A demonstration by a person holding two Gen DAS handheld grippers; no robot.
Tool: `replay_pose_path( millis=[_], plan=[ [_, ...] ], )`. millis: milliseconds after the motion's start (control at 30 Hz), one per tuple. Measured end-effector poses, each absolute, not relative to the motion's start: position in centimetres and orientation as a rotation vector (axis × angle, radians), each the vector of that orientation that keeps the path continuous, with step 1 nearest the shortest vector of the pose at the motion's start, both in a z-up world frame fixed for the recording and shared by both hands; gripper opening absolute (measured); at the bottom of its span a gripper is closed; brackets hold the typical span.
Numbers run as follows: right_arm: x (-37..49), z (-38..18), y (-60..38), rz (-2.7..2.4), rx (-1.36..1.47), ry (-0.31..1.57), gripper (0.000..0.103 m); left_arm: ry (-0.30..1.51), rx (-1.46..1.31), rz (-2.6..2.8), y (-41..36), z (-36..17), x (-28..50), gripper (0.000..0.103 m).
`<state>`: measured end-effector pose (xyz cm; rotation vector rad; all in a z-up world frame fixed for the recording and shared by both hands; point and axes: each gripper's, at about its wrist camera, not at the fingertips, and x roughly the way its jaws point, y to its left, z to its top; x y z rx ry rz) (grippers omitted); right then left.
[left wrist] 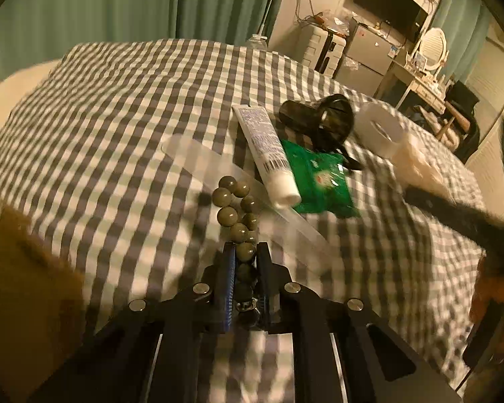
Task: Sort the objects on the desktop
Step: 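Grasp the bead bracelet with the left tool while the right tool grasps the white lace cloth, then drop the bead bracelet and lace cloth into the cardboard box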
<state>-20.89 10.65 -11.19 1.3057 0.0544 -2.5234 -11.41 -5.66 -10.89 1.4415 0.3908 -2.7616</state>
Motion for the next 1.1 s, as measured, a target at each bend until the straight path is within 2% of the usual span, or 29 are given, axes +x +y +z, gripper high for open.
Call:
replay_pose_path(
  millis=[133, 233, 300, 500, 733, 867, 967, 1100],
  plan=[
    [-17.8, -10.2, 13.5, -2.535, 1.320, -0.016, 0.009, 0.444, 1.414, -2.772, -6.1, -9.2, -9.4, 0.012],
    [-16.0, -7.6, 15.0, -2.520, 1.274, -0.217, 0.009, 0.443, 1.380, -2.805, -6.0, -7.6, -7.7, 0.012],
    [-14.5, -5.9, 15.4, -2.523, 1.228, -0.258, 0.009, 0.438, 1.360, -2.827, -5.2, -6.8, -7.3, 0.012],
    [-9.9, -3.1, 12.4, -2.491, 1.157, -0.187, 0.009, 0.499, 1.295, -2.906, -4.8, -2.5, -3.7, 0.012],
    [-5.3, 1.1, 5.9, -2.408, 1.018, -0.049, 0.009, 0.527, 1.076, -3.095, -5.9, 6.0, 0.8, 0.012],
    [-3.3, 3.9, 1.4, -2.331, 0.920, -0.038, 0.009, 0.513, 0.951, -3.094, -8.0, 9.8, 2.8, 0.012],
    [-2.9, 4.7, -2.4, -2.260, 0.897, -0.036, 0.009, 0.460, 0.870, -3.009, -11.1, 11.1, 4.3, 0.012],
    [-3.0, 4.5, -7.2, -2.183, 0.889, -0.005, 0.009, 0.380, 0.846, -2.822, -15.6, 10.2, 5.3, 0.012]
  ],
)
